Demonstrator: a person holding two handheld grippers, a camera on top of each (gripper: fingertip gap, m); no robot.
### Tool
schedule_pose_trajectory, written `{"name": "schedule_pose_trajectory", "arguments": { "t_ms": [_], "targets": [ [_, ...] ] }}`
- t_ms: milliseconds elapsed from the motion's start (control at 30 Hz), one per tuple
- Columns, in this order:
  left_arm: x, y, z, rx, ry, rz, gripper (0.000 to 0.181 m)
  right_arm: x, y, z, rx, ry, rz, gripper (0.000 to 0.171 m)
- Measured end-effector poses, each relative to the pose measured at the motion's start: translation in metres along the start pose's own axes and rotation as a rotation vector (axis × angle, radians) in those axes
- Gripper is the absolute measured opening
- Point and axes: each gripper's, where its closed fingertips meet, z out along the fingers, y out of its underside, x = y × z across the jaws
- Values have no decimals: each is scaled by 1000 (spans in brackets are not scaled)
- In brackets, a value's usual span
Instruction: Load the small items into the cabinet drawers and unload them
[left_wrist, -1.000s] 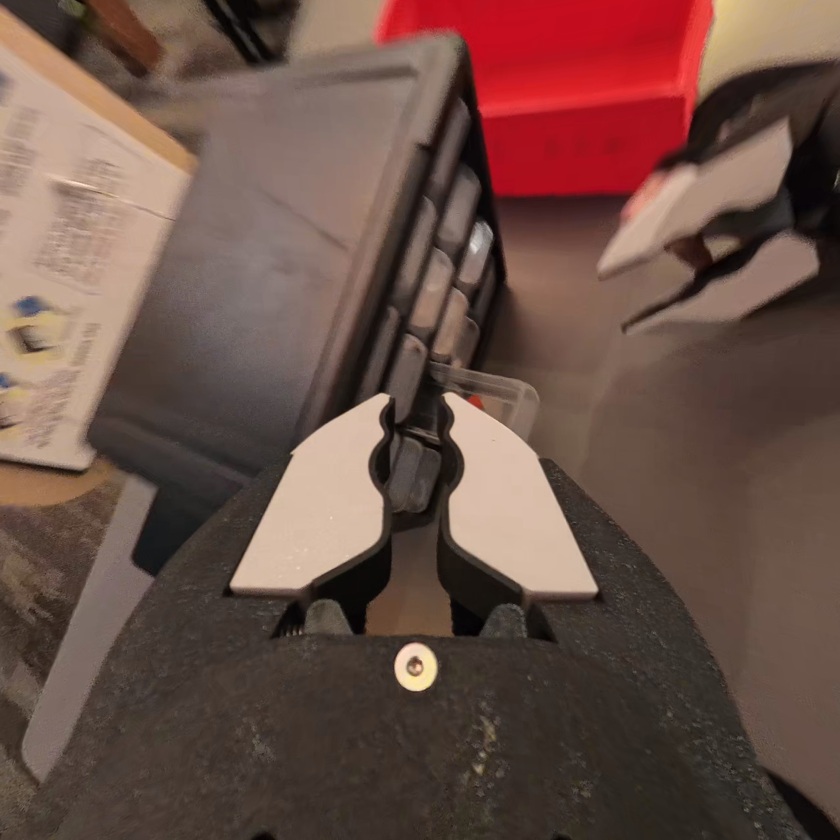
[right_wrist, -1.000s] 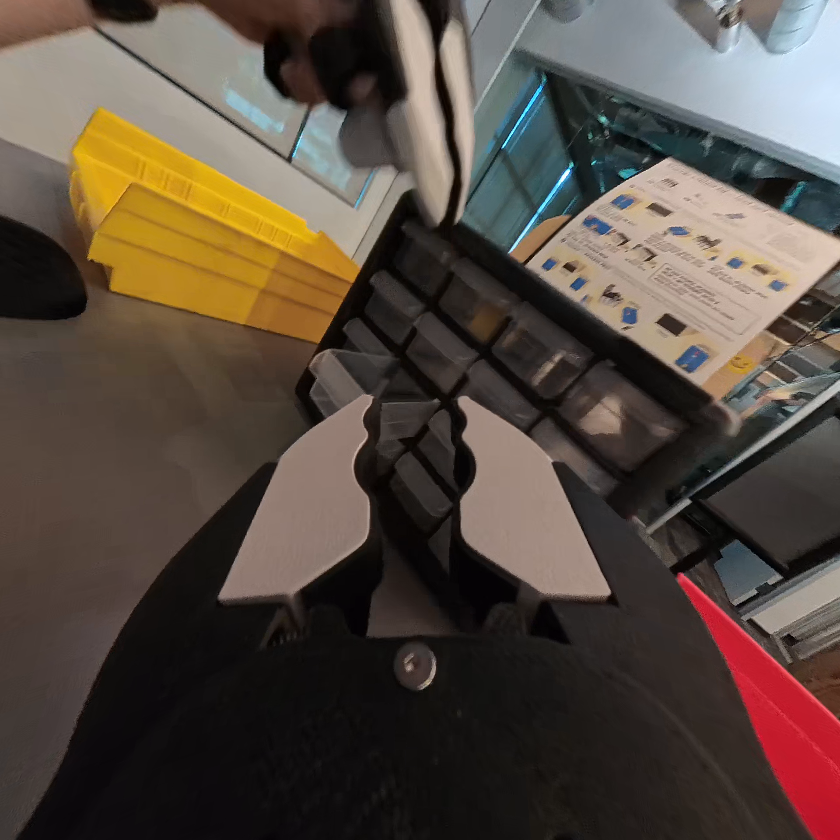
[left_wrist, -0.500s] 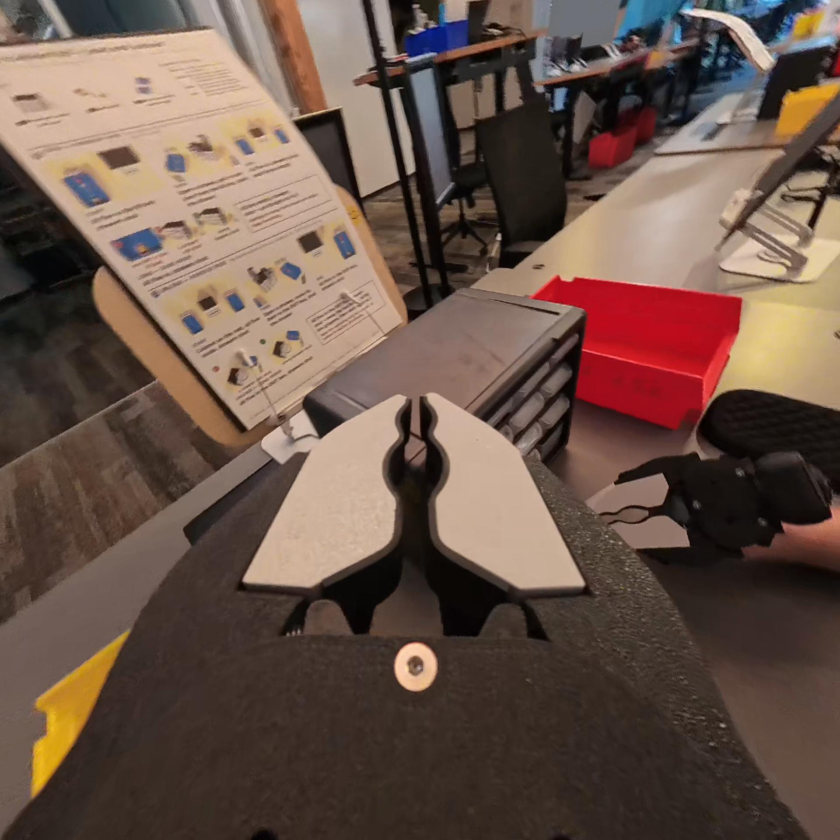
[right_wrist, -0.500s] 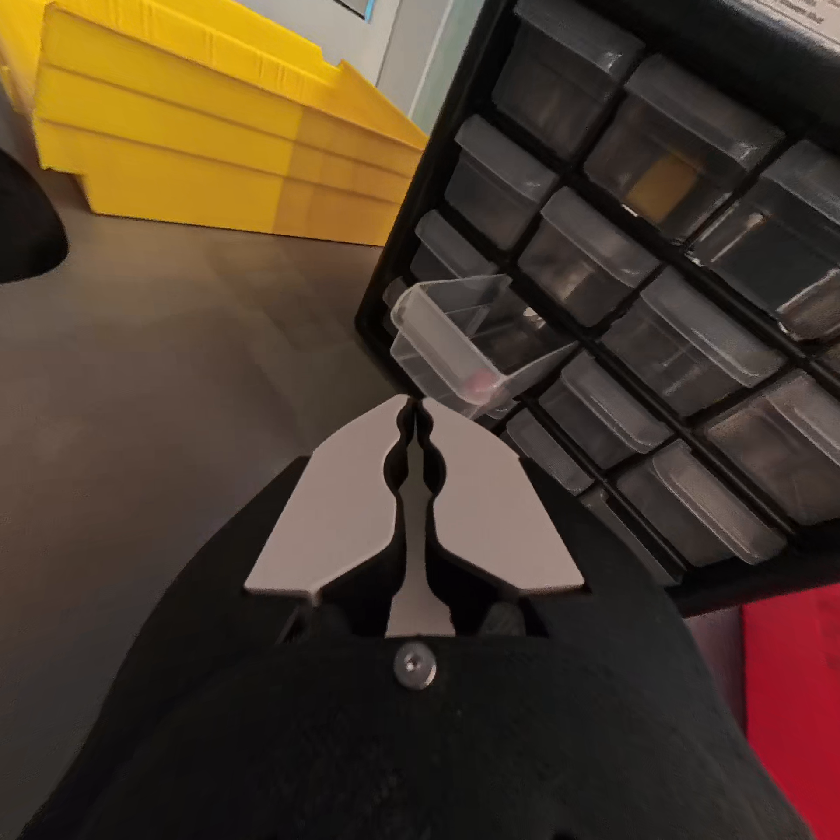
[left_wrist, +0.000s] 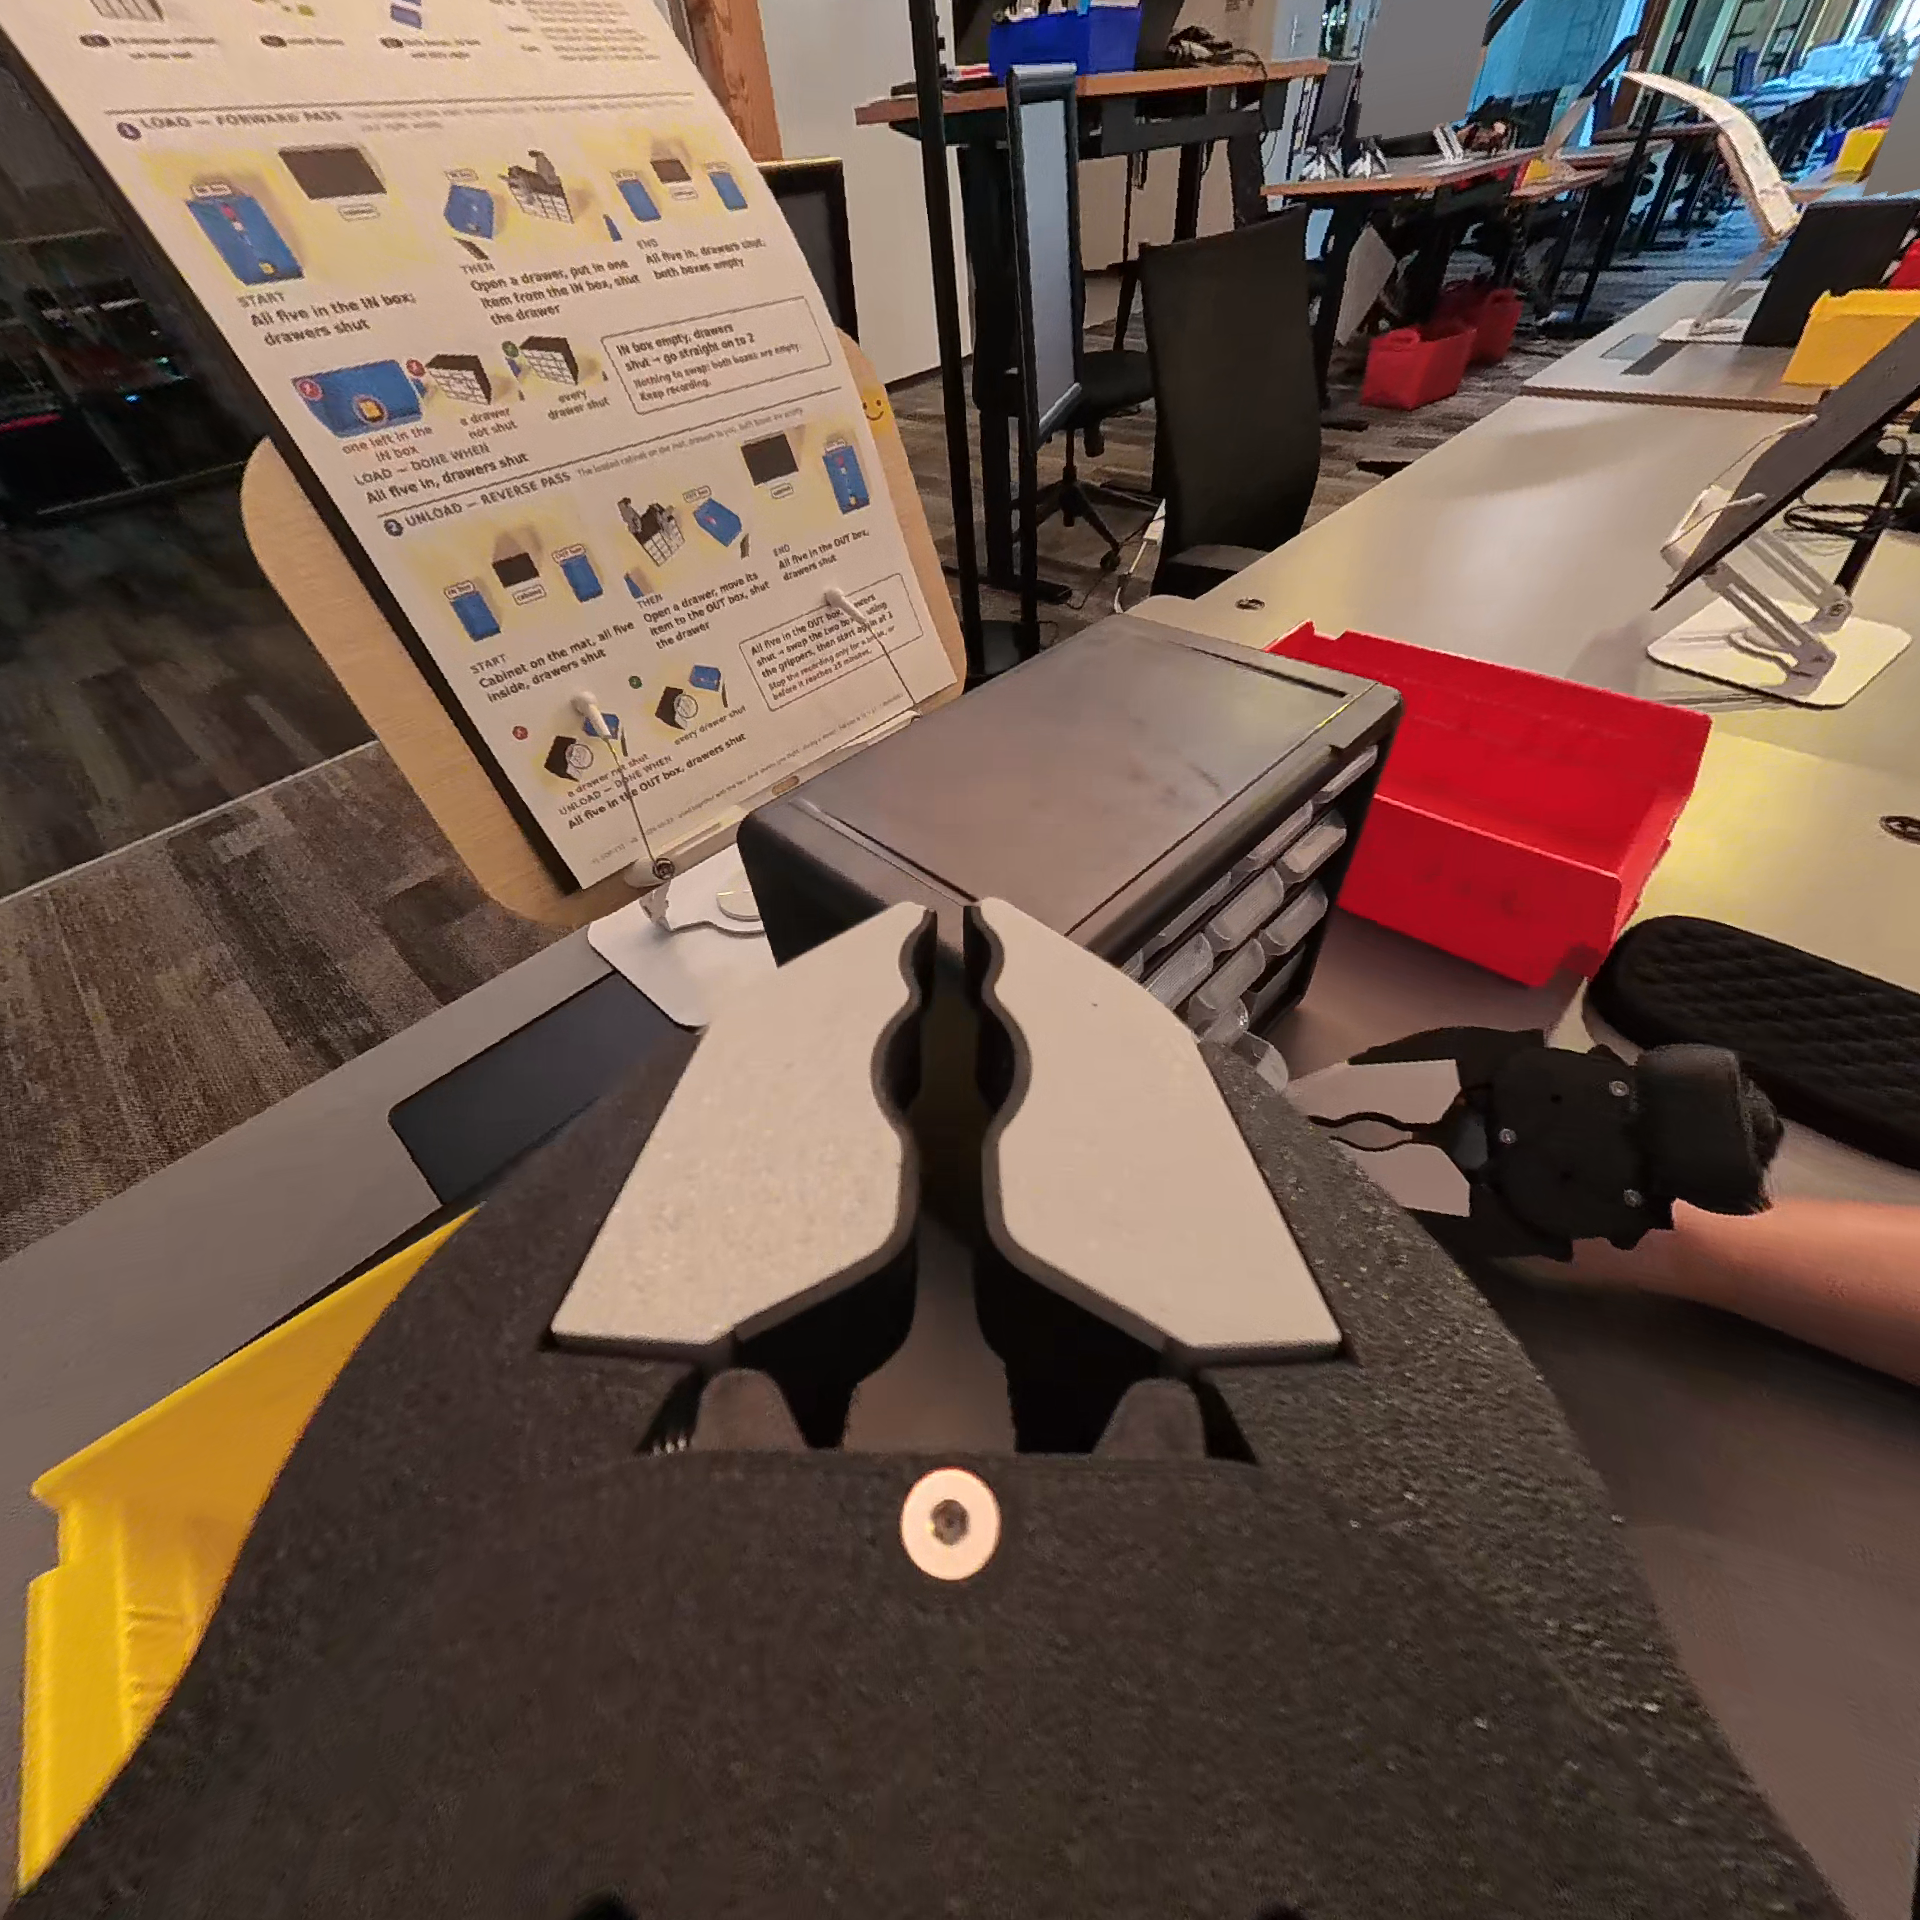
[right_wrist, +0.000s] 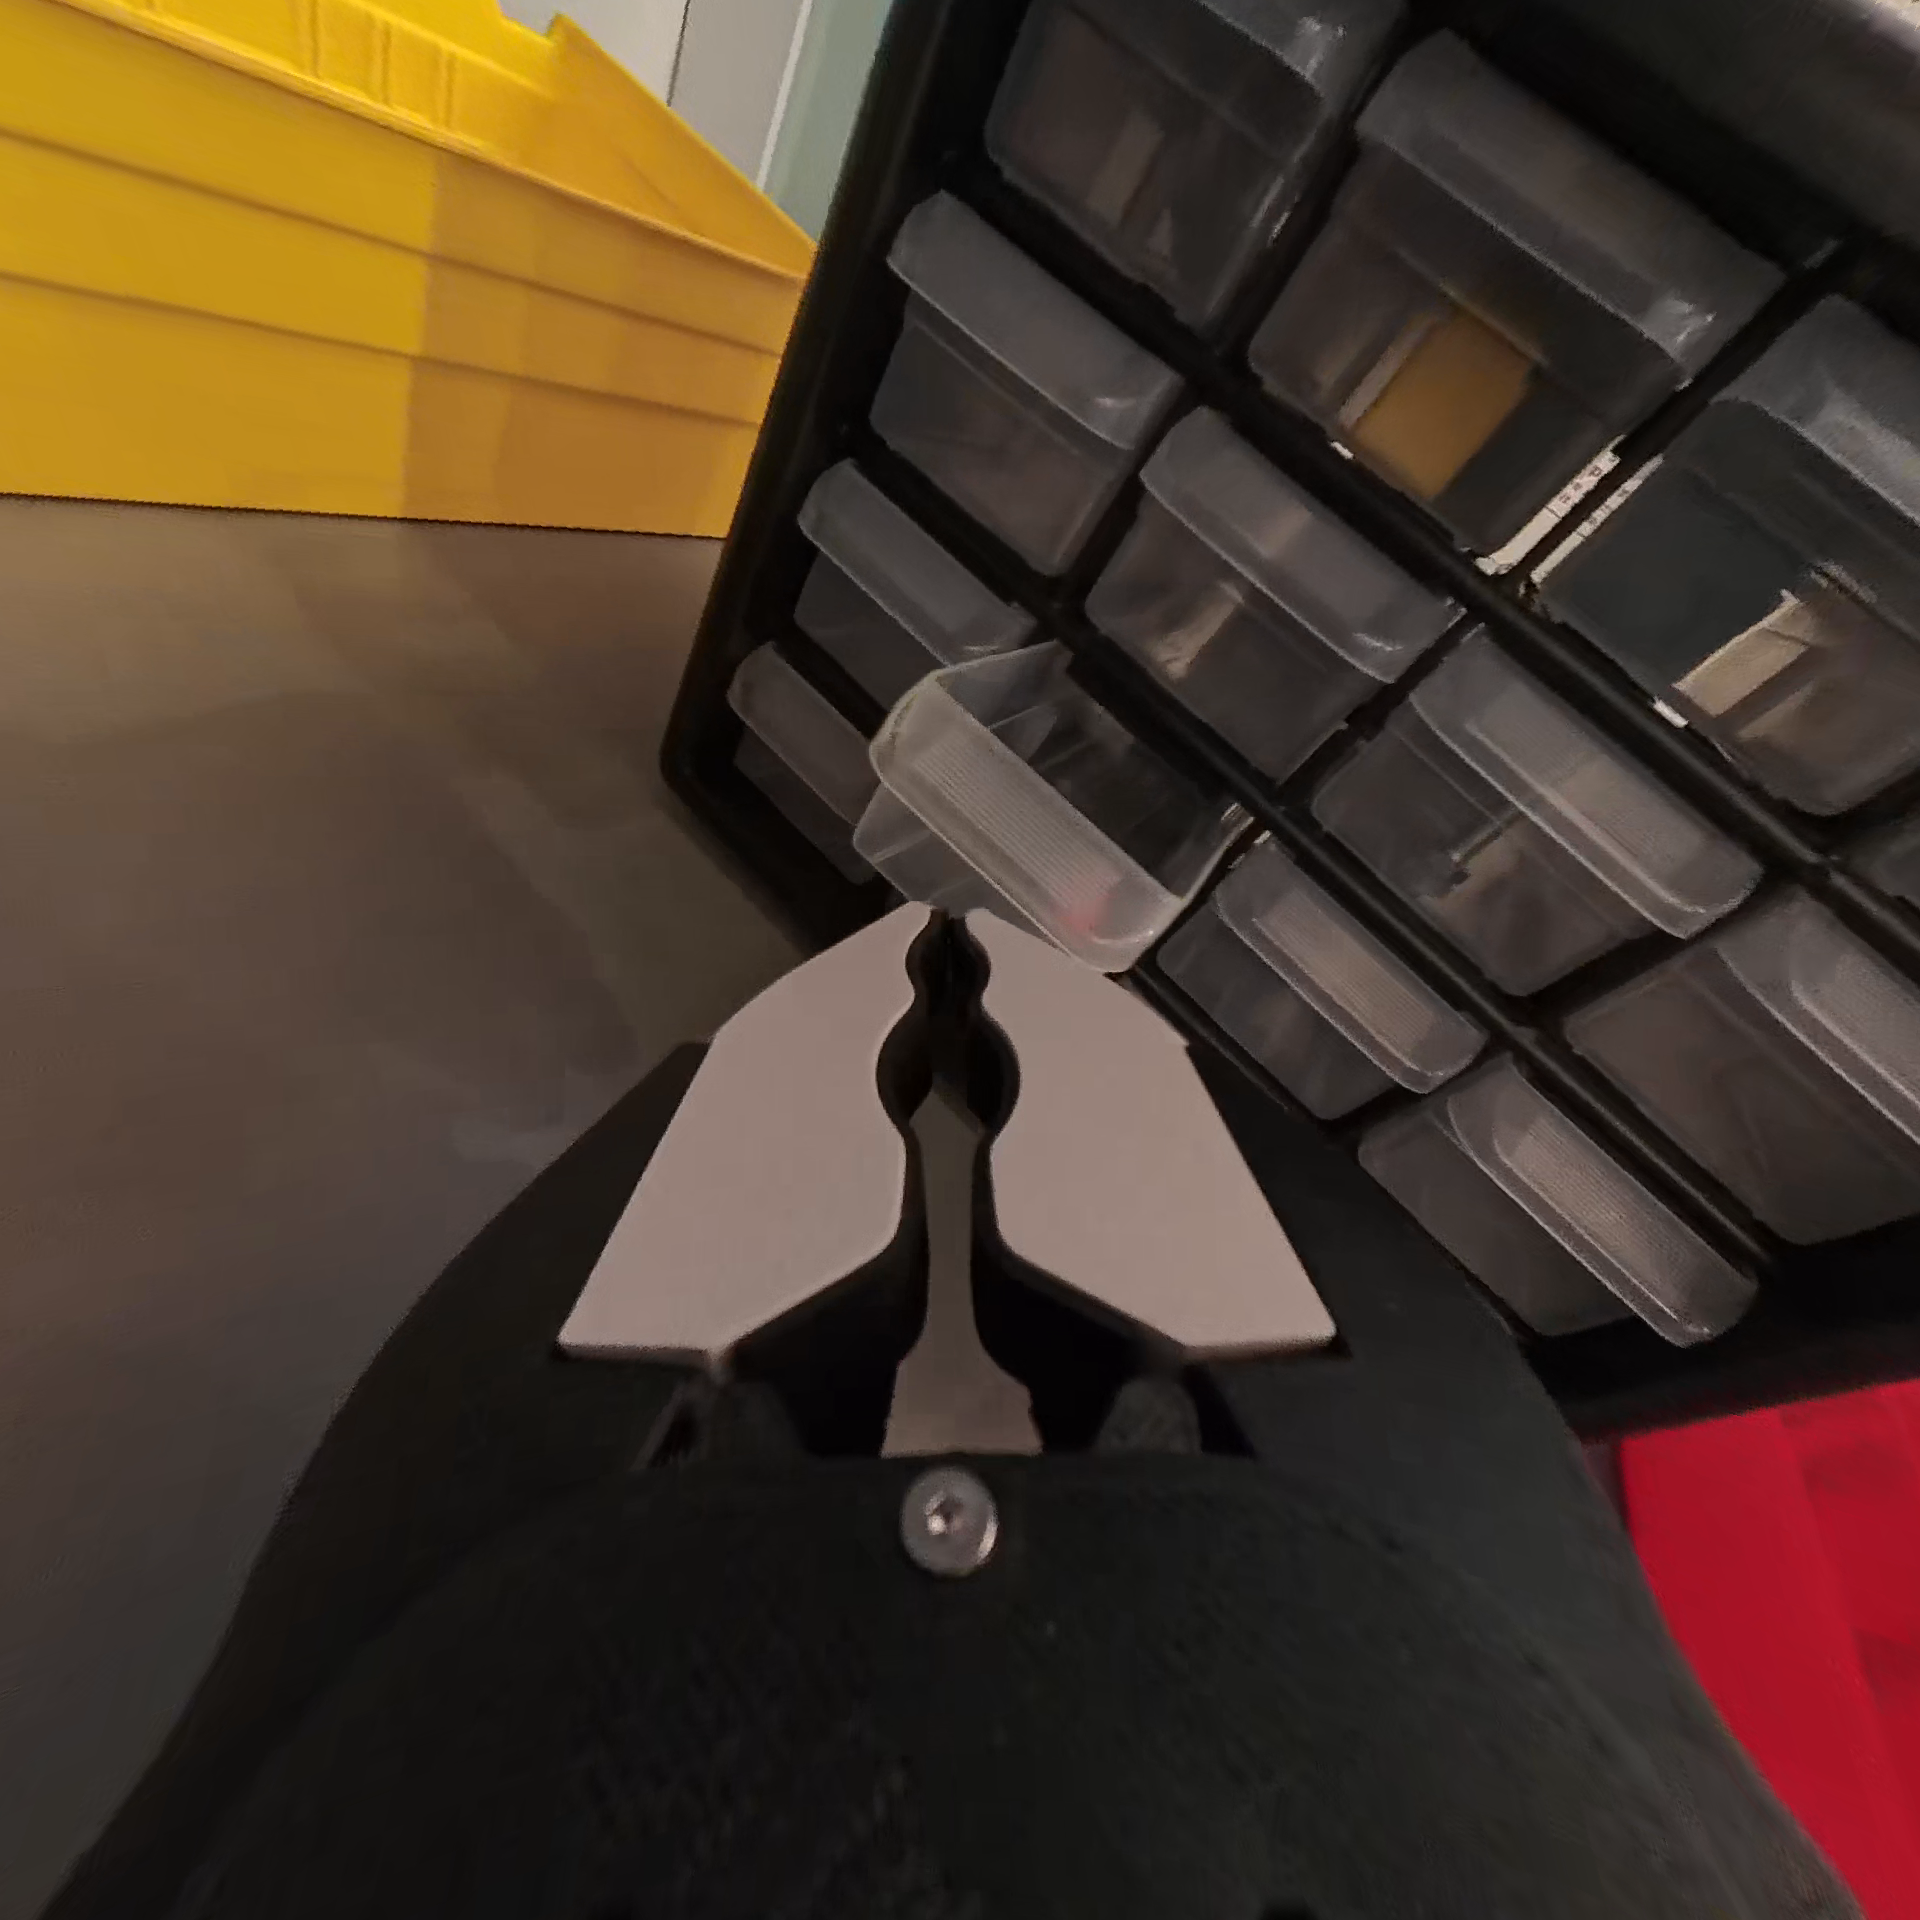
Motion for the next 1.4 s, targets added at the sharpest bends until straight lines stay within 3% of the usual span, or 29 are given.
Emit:
{"name": "schedule_pose_trajectory", "arguments": {
  "t_ms": [500,767,1000,1167,1400],
  "targets": [
    [-2,1,-3,9,13,-10,4,20,-2,36,-24,62,-53,2],
    [-1,1,-4,8,12,-5,4,14,1,30,-25,19,-105,5],
    [-1,0,-7,16,11,-4,3,33,35,-14,-89,150,-381,15],
    [2,0,-6,14,25,-4,3,39,45,-7,-127,224,-663,25],
    [8,0,-6,10,38,8,3,45,52,4,-115,224,-755,25]
  ]
}}
